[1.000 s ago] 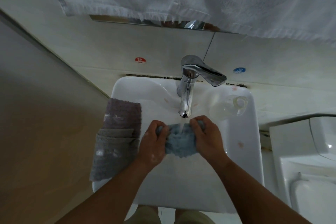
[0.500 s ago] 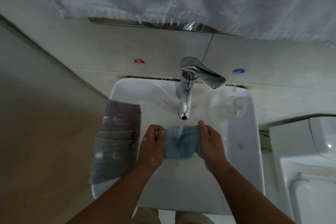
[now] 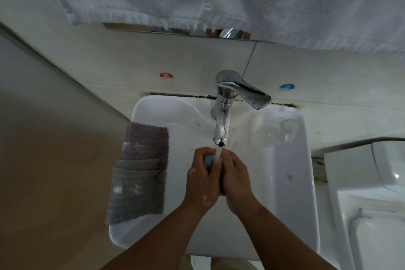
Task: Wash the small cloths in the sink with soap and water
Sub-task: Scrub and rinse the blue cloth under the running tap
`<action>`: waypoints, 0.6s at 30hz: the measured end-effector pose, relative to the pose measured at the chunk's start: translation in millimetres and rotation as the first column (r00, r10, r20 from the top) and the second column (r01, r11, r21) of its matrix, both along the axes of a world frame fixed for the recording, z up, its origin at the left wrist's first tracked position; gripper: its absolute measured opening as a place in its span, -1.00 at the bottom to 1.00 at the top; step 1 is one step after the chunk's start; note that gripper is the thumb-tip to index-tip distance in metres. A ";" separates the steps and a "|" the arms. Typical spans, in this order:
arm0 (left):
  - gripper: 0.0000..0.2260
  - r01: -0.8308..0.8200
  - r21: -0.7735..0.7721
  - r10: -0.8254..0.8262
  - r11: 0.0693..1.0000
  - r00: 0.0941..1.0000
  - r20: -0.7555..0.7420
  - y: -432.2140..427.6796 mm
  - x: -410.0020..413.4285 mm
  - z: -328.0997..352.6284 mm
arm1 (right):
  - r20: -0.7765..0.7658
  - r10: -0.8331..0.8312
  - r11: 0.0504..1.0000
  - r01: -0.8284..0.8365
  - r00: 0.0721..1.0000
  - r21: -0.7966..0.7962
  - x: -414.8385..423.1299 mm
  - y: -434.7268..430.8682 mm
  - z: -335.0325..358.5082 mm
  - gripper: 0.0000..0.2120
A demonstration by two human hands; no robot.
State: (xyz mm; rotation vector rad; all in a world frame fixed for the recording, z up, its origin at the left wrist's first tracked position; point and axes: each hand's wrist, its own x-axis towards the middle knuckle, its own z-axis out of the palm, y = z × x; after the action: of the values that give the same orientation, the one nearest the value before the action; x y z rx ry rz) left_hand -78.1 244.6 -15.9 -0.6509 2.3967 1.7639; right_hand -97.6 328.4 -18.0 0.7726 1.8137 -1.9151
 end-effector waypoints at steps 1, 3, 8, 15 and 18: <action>-0.85 -0.057 -0.028 0.057 0.998 0.998 -0.008 -1.9 0.1 -2.1 | -0.041 -0.013 0.999 0.014 0.999 0.028 0.7 -1.6 1.5 -0.81; -0.83 -0.140 -0.060 0.141 0.988 0.990 0.012 -4.9 -0.3 -5.3 | -0.127 -0.059 0.998 0.063 0.990 0.028 4.0 -6.1 4.6 -0.85; -0.73 -0.068 -0.052 0.073 0.996 0.991 0.113 -1.8 1.7 -12.0 | -0.248 0.080 0.986 -0.041 0.965 0.159 8.8 -6.1 -0.8 -0.88; -0.81 -0.053 -0.045 0.056 0.998 0.997 0.057 -1.6 4.3 -14.6 | -0.182 0.317 0.848 -0.193 0.931 0.494 4.7 2.2 -9.0 -0.93; -0.88 0.003 -0.111 0.004 0.994 0.998 0.068 -3.0 2.7 -15.4 | -0.192 0.362 0.768 -0.175 0.912 0.616 0.3 0.1 -6.4 -0.87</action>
State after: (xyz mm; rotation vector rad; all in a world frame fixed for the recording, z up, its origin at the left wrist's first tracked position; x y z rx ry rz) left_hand -75.4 241.6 -31.3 -0.7119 2.4627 1.5908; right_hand -97.3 328.4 -24.4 0.3521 2.6080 -1.3267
